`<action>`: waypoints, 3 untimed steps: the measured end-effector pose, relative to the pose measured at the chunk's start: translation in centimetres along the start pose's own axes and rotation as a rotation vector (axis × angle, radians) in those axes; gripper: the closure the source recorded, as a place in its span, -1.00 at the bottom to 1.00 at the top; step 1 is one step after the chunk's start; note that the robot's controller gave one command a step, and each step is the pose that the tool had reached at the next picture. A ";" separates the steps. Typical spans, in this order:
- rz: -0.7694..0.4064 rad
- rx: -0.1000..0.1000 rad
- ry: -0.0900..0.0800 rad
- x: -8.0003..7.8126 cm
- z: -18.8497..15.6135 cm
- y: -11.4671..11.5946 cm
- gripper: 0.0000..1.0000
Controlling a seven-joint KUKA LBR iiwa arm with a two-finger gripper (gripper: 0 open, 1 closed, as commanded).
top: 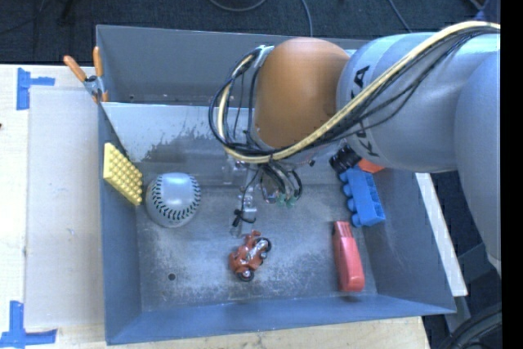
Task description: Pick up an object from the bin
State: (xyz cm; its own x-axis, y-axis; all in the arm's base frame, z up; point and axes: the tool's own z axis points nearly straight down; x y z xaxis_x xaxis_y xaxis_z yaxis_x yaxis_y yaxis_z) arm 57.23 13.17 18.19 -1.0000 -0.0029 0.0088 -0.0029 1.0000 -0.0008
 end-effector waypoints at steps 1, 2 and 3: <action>0.002 -0.001 -0.007 -0.1 -0.5 -0.1 -1.00; -0.040 -0.002 -0.013 1.0 3.1 -2.6 -1.00; 0.045 0.000 0.000 2.1 6.0 -5.6 -1.00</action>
Offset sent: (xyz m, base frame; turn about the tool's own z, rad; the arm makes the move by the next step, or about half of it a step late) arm -0.0328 -0.0734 -0.0977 -0.0961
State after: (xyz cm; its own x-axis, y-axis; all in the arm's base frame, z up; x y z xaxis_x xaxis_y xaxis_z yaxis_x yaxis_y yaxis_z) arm 55.05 7.55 12.20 -0.9991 0.0420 0.0089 0.0420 0.9991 -0.0011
